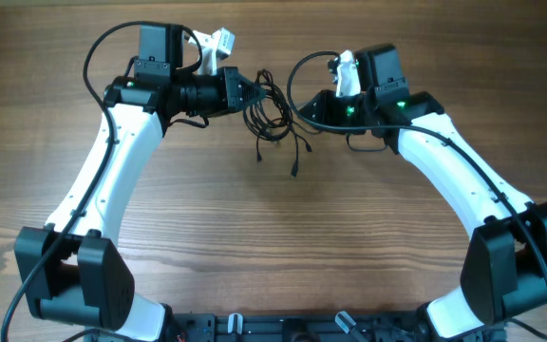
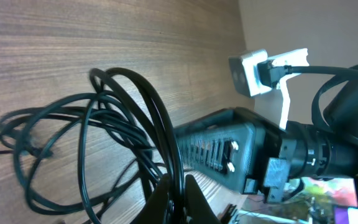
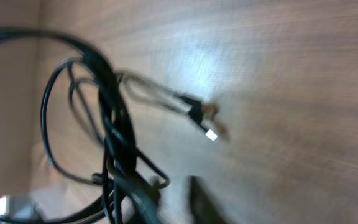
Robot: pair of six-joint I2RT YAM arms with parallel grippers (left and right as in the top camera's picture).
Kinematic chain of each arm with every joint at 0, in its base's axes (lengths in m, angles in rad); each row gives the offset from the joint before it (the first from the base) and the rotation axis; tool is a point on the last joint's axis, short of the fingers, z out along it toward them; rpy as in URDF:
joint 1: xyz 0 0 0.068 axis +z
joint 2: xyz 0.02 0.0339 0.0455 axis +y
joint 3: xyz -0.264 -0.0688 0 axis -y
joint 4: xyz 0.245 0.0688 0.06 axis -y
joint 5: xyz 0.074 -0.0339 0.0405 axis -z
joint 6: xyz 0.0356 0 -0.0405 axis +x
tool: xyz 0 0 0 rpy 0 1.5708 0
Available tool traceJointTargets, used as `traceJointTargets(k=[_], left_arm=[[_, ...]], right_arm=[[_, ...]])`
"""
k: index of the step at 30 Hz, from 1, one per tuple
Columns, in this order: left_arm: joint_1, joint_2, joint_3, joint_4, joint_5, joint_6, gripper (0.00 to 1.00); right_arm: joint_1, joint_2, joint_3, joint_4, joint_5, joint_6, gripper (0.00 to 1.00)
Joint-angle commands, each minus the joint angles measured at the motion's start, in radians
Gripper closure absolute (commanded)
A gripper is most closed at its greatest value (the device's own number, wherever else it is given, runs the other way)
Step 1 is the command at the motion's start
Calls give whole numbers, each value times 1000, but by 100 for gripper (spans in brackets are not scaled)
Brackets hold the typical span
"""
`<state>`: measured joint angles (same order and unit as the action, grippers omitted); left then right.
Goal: Untangle cables
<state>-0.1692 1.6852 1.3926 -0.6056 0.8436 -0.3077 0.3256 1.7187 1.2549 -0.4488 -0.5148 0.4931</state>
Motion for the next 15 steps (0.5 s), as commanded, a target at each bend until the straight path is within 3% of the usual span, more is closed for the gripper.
traceJointTargets(k=[1,5,10,15], left_arm=[[4,-2,14,-2,28,-41,96],[3,-2,14,-74,-135,-41,96],[3,-2,14,-164,-294,-37,96],[3,-2,-5,-219,-322,47,96]], right_arm=[[-2,14,-6,63,95,13,95],[-12,11,14,202,-119,62,96],[-63,11,25,374,-311,221,96],[-158,11,24,471,-385,347,96]])
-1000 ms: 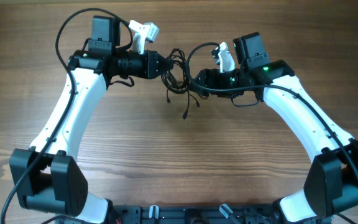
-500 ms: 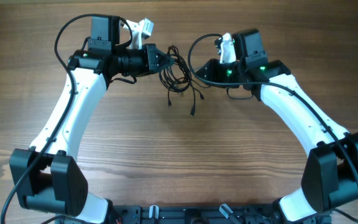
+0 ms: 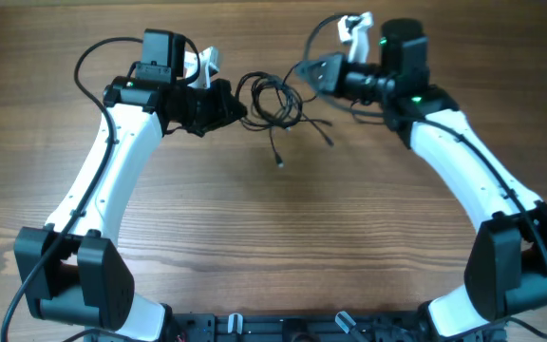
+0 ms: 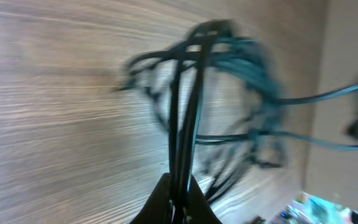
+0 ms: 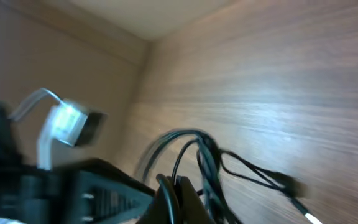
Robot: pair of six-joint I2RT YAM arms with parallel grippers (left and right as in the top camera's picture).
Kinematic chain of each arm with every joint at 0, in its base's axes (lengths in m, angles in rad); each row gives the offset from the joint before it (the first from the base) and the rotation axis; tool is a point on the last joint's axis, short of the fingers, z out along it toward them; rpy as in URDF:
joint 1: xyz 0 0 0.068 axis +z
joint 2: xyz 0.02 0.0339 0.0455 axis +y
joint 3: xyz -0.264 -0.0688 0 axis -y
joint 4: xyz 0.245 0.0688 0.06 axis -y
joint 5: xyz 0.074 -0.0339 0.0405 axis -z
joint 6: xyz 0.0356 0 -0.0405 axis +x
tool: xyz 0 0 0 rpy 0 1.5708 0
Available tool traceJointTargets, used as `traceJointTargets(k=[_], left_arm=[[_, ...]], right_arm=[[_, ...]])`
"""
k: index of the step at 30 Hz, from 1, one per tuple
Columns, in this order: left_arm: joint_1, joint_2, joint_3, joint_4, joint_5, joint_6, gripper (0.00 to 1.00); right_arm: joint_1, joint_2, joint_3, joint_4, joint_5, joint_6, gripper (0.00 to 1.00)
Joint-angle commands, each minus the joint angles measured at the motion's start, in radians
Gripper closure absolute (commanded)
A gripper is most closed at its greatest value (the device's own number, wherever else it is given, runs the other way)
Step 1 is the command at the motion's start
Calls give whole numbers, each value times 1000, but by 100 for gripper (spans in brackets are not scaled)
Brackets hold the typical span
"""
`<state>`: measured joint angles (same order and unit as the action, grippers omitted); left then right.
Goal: Untangle cables
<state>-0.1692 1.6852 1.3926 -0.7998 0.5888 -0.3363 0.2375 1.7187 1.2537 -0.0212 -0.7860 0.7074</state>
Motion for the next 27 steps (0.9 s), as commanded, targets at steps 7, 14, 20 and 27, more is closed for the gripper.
traceJointTargets(k=[7,14,20,27], left_arm=[[3,-2,-89,-27,-266,112,96],[4,-2,-132,2,-464,83,96],[4,-2,-132,1,-766,-16,96],[4,-2,-132,-1,-930,-43,96]], right_arm=[[-233,11,25,69,-274,235,96],[-278,11,21,58,-386,199,96],[-278,11,21,57,-390,193,96],[-278,11,21,57,-391,193,96]])
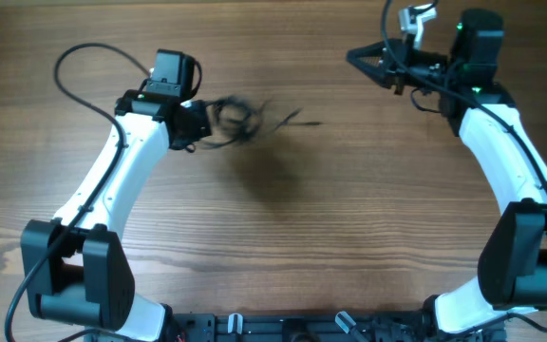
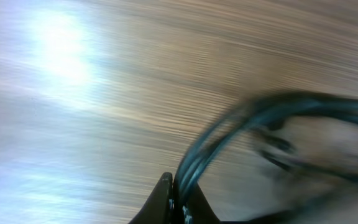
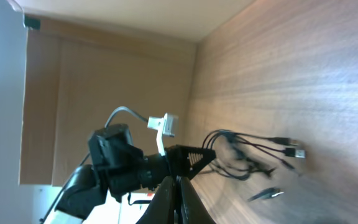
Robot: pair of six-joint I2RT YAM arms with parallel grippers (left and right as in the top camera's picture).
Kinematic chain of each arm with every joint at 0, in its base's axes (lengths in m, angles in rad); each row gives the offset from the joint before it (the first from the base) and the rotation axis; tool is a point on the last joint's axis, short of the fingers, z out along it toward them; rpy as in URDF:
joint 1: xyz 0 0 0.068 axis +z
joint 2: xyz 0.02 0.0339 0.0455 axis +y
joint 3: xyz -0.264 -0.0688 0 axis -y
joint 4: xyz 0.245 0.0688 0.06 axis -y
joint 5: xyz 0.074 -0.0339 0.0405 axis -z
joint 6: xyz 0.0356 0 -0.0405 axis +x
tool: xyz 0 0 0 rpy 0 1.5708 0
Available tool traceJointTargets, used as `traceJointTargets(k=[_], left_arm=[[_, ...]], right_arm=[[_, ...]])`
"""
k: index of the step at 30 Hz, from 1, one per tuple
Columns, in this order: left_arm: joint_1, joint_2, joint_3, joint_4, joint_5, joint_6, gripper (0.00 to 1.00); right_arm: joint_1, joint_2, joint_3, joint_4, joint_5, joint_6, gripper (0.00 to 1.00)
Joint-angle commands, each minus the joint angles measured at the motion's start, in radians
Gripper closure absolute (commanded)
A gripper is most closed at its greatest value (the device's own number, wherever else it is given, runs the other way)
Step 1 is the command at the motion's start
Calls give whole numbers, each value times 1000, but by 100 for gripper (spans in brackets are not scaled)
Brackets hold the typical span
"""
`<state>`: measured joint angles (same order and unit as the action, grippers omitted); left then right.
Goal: Untangle cables
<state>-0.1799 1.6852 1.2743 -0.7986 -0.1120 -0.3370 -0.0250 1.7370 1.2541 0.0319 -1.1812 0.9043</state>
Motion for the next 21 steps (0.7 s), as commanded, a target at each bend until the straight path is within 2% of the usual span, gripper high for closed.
traceJointTargets(k=[1,4,7,11,16,21], left_arm=[[14,-2,-14,-2,-243,-43,96],[14,-2,-14,2,-231,-42,96],[14,-2,-14,2,-146,-41,96],[14,-2,-14,25,-4,-41,96],[14,-2,-14,55,199,-42,96],[14,-2,-14,83,374,-42,96]], right_arm=[[-16,-7,21,4,5,-4,96],[-16,-7,21,4,5,-11,96],[-15,-7,18,4,5,-23,96],[-8,-7,13,-72,16,-141,95],[27,-7,13,-292,200,-288,88],[104,-7,13,-413,273,-440,72]])
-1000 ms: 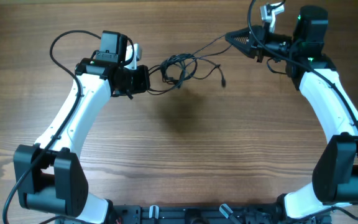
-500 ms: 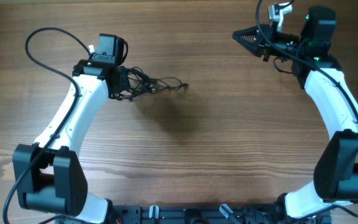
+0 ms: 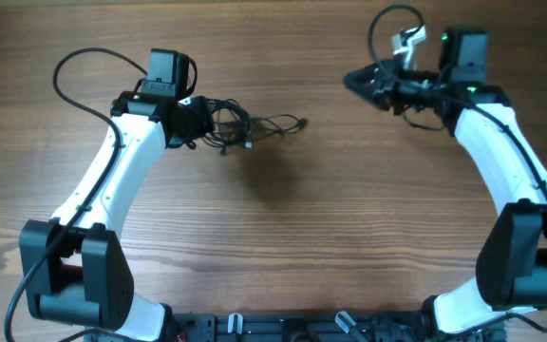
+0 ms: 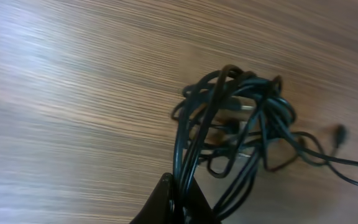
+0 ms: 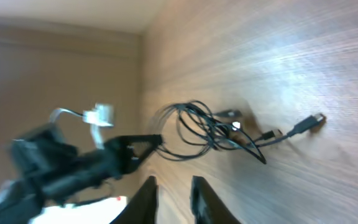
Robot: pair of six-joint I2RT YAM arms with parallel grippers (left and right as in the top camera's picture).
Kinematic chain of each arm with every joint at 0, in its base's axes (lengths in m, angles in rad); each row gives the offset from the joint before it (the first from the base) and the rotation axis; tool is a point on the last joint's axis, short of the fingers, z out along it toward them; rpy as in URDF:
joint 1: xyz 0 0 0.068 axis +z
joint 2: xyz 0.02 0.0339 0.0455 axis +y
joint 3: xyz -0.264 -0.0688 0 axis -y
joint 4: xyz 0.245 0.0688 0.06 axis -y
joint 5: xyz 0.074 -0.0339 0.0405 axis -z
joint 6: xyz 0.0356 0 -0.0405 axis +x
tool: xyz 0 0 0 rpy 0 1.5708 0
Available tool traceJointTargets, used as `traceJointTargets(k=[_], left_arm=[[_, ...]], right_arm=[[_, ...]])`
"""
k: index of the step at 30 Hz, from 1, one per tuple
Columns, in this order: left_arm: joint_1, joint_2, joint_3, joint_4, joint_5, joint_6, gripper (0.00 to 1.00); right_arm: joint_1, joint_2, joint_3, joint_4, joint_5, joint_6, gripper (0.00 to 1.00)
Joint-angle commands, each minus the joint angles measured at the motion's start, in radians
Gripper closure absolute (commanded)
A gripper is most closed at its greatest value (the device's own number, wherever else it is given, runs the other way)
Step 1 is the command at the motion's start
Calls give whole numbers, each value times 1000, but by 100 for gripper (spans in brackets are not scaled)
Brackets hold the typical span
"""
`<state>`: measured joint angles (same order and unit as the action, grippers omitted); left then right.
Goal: Untangle cables
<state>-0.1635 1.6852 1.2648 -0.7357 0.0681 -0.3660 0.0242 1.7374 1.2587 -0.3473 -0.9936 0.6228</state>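
A tangled bundle of thin black cables (image 3: 240,123) lies on the wooden table at the back left, with a plug end (image 3: 302,121) trailing right. My left gripper (image 3: 198,119) is shut on several strands of the bundle (image 4: 235,124), pinching them at its fingertips (image 4: 180,193). My right gripper (image 3: 351,79) hovers far to the right of the bundle, open, with nothing between its fingers (image 5: 171,183). From the right wrist view the cable bundle (image 5: 210,127) sits well ahead, apart from the fingers.
The wooden table (image 3: 283,237) stretches bare toward the front. The arms' own black supply cables loop above each wrist, one at the left (image 3: 74,66) and one at the right (image 3: 387,19).
My right gripper was shut and is now open, slightly lower at the back right. The bundle, blurred before, now rests still on the table, held by the left gripper.
Both grippers were close together at the bundle in the back middle, each shut on strands. Then they stood a little apart with the bundle between them. Later the right gripper was far right and shut, the bundle staying at the left. Now the right one is open.
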Motion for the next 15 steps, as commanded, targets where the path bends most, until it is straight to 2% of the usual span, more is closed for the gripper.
traceJointTargets(k=[1,4,11,15], left_arm=[[-2,-2,-5,32,227,-13,96],[5,-2,-4,79,334,-13,96],[108,-2,-4,181,658,-106,96],[197,-2,-4,187,777,-244,96]], right_arm=[[73,-8,9,-45,85,-183,67],[124,-8,9,-70,113,-232,53],[220,-8,9,-98,190,-257,41],[245,-8,9,-103,183,-277,31]])
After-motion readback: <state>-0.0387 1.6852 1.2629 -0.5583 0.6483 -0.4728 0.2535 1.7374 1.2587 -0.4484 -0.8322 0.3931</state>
